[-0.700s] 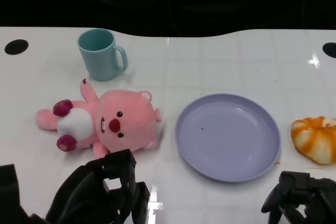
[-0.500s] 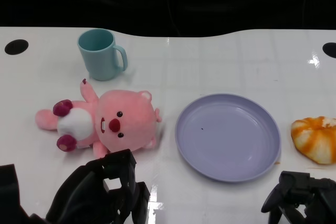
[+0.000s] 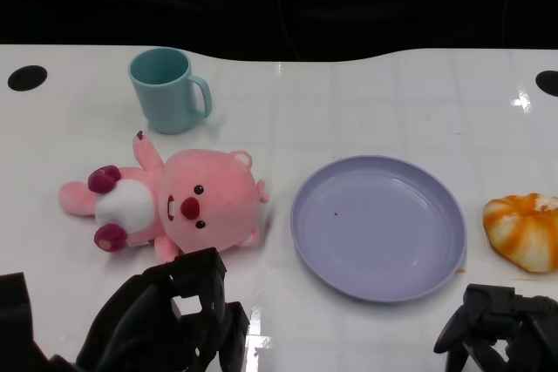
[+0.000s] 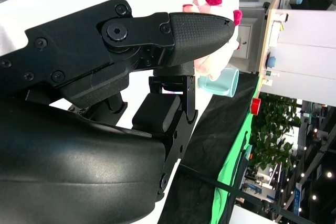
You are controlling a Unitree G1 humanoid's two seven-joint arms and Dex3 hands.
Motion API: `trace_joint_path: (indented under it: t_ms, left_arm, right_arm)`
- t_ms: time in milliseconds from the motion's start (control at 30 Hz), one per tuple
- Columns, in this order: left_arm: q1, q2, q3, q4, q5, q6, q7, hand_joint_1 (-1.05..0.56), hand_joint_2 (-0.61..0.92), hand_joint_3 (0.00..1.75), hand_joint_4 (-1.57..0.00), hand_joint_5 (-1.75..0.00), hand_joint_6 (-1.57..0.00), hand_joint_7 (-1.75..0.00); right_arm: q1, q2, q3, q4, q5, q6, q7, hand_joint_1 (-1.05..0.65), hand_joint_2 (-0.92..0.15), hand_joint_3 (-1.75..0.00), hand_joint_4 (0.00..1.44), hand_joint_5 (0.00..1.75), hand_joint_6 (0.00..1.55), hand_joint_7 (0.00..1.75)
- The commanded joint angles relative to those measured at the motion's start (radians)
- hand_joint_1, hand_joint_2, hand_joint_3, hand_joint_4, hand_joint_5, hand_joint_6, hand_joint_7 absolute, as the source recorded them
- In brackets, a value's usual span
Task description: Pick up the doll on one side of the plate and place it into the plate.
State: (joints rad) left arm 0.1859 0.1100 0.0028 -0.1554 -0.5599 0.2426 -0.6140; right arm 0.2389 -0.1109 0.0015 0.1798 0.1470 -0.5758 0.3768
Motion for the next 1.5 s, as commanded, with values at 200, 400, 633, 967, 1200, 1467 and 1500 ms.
trace_joint_path:
  t_ms: [200, 400, 633, 967, 1200, 1467, 1500]
  left_arm:
    - [0.000, 0.005, 0.008, -0.001, -0.006, -0.004, -0.004, -0.09, 0.49, 1.37, -0.91, -1.69, -0.80, -1.57]
    - [-0.004, -0.003, 0.021, 0.004, -0.006, -0.012, 0.005, -0.11, 0.48, 1.32, -0.80, -1.62, -0.72, -1.42]
    - [-0.013, -0.014, 0.041, -0.010, 0.004, -0.033, 0.027, -0.29, 0.65, 0.71, -0.67, -1.40, -0.69, -0.97]
    - [-0.043, -0.018, 0.086, -0.090, 0.005, -0.056, 0.070, -0.36, 0.87, 0.21, -0.53, -1.12, -0.65, -0.42]
    - [-0.058, 0.028, 0.076, -0.102, 0.229, -0.273, 0.101, -0.55, 0.92, 0.10, -0.32, -0.97, -0.49, -0.21]
    - [-0.101, 0.088, 0.089, -0.090, 0.455, -0.428, 0.201, -0.63, 0.92, 0.07, -0.15, -0.84, -0.38, -0.11]
    - [-0.107, 0.101, 0.092, -0.096, 0.484, -0.431, 0.215, -0.64, 0.92, 0.07, -0.12, -0.82, -0.37, -0.10]
  right_arm:
    - [-0.003, -0.011, -0.010, 0.003, 0.006, -0.015, 0.001, -0.94, -0.92, -0.43, 0.96, 1.41, 0.95, 1.11]
    - [-0.005, -0.011, -0.009, 0.005, 0.000, -0.011, -0.004, -0.95, -0.92, -0.43, 0.96, 1.42, 0.95, 1.11]
    - [-0.014, -0.005, -0.004, 0.007, 0.008, 0.001, -0.001, -0.95, -0.92, -0.41, 0.96, 1.42, 0.95, 1.11]
    - [-0.031, 0.003, -0.001, 0.025, 0.004, -0.011, -0.002, -0.95, -0.92, -0.42, 0.96, 1.41, 0.95, 1.10]
    - [-0.025, 0.000, -0.001, 0.010, 0.002, 0.001, -0.008, -0.95, -0.92, -0.42, 0.96, 1.41, 0.96, 1.11]
    - [-0.031, -0.003, -0.003, 0.020, 0.000, -0.007, -0.005, -0.95, -0.92, -0.42, 0.96, 1.41, 0.96, 1.10]
    - [-0.032, -0.003, -0.004, 0.021, -0.001, -0.008, -0.006, -0.95, -0.92, -0.42, 0.96, 1.41, 0.96, 1.10]
